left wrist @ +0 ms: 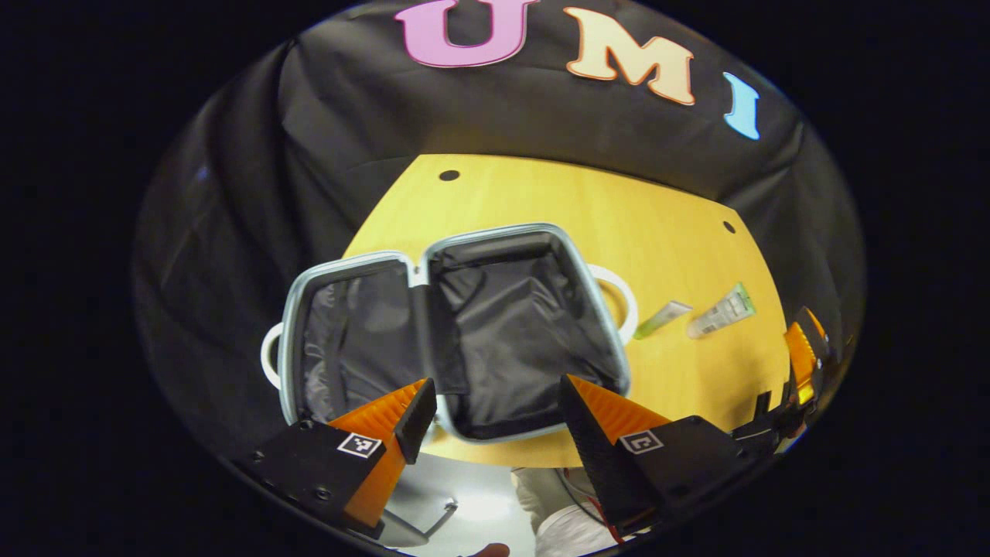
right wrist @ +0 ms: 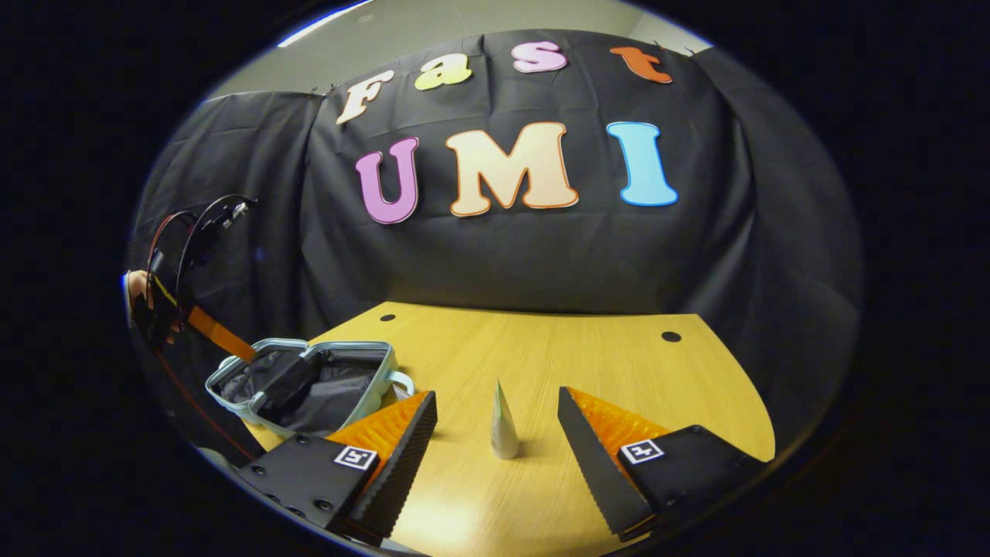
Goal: First open the suitcase, pack the skin care products into it, and then close the suitcase.
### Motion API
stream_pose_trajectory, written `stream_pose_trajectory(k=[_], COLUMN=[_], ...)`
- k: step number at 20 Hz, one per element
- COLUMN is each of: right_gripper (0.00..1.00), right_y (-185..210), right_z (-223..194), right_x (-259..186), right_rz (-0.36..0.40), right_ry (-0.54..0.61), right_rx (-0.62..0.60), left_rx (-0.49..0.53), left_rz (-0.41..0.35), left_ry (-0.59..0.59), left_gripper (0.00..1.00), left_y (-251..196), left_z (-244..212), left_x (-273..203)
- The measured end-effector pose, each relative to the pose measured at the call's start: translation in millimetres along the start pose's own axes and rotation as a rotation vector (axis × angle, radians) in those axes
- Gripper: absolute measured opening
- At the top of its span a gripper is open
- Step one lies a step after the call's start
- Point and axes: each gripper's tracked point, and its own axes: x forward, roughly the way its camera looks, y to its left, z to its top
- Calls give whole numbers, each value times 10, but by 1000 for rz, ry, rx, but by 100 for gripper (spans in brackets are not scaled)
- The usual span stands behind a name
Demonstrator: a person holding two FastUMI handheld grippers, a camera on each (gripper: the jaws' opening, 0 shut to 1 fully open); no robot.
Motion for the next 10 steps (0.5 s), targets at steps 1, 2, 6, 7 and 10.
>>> stream_pose_trajectory(k=[1, 2, 6, 7, 10], right_gripper=[98, 98, 98, 98, 94], right_y=[-26, -55, -143, -152, -133], right_z=[-50, -110, -366, -424, -611], right_x=[55, 109, 274, 322, 474], right_rz=[14, 26, 83, 98, 146], right_ry=[9, 21, 72, 84, 115], right_rx=[2, 1, -26, -33, -40], left_rx=[-3, -5, -12, -1, 12], left_rz=[0, 1, -19, -26, -68], left_ry=[-40, -86, -203, -231, -295], left_gripper=[94, 93, 93, 93, 93], left_y=[-164, -321, -868, -1002, -1441], left_z=[68, 131, 217, 210, 142], left_x=[51, 91, 241, 331, 595])
